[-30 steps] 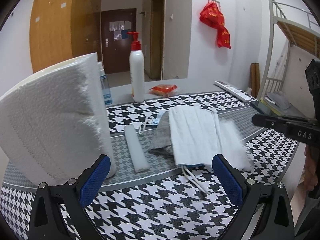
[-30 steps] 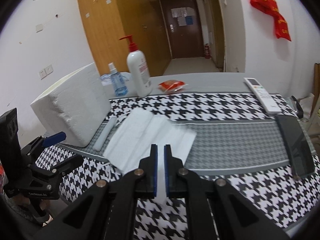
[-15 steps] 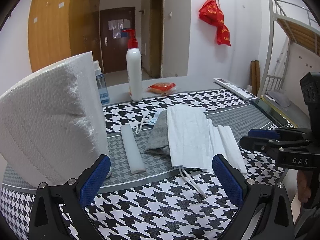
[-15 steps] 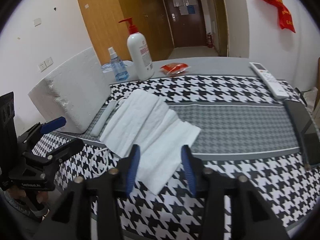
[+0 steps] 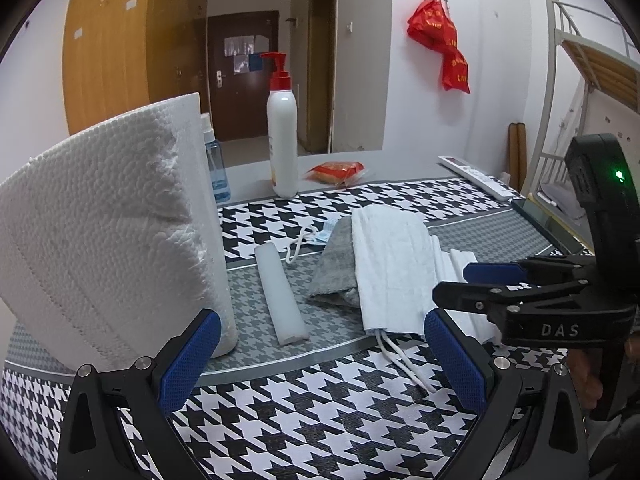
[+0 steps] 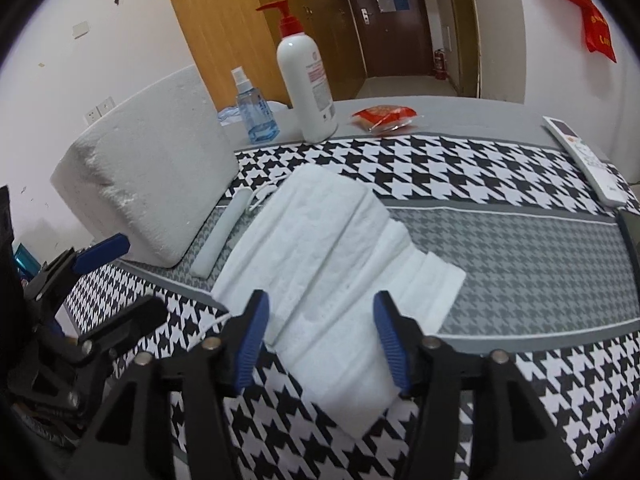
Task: Organize soft objects
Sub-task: 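Drag and lift the white face mask across the table with the right gripper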
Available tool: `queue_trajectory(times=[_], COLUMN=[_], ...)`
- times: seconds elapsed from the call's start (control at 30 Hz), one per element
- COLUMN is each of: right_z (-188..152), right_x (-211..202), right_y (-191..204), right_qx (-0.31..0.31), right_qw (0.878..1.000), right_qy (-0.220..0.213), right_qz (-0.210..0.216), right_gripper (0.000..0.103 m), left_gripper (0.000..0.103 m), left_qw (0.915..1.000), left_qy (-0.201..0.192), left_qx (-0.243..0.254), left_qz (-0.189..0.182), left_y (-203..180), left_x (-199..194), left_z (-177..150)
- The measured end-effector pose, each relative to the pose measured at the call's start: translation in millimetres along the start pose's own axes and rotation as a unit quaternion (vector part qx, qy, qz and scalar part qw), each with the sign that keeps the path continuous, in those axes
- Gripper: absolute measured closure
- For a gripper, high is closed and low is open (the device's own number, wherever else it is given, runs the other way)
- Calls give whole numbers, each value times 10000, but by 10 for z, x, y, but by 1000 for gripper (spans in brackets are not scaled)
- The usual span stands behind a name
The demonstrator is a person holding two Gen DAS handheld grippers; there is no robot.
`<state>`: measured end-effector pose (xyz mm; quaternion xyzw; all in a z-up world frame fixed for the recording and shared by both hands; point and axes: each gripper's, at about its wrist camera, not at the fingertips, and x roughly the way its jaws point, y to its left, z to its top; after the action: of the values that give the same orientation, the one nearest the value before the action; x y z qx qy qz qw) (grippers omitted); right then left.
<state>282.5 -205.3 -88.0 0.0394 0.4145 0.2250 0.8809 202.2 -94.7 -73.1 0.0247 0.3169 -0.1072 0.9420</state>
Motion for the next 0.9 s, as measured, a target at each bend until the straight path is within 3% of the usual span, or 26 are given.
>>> queue_trajectory(times=[0.63, 0.8, 0.83, 0.9], right_z=[66, 58, 58, 47], right_x=[258, 270, 274, 271], right_y=[-96, -67, -77, -118], right_qx=[82, -12, 14, 116], right_qw=[9993, 9991, 9990, 9988], right_qy=[347, 415, 423, 436], right_qz=[119, 126, 134, 165], right_gripper=[41, 65, 76, 81], left_gripper=[1, 1, 1, 1], left_qw=[9999, 9999, 9999, 9999], left_qy=[96, 116, 116, 119], left_qx=[-84, -78, -72, -61], left_qz=[-63, -69, -72, -78], left_y=[27, 26, 22, 11], left_x=[83, 86, 85, 80], left_z=[7, 2, 3, -1])
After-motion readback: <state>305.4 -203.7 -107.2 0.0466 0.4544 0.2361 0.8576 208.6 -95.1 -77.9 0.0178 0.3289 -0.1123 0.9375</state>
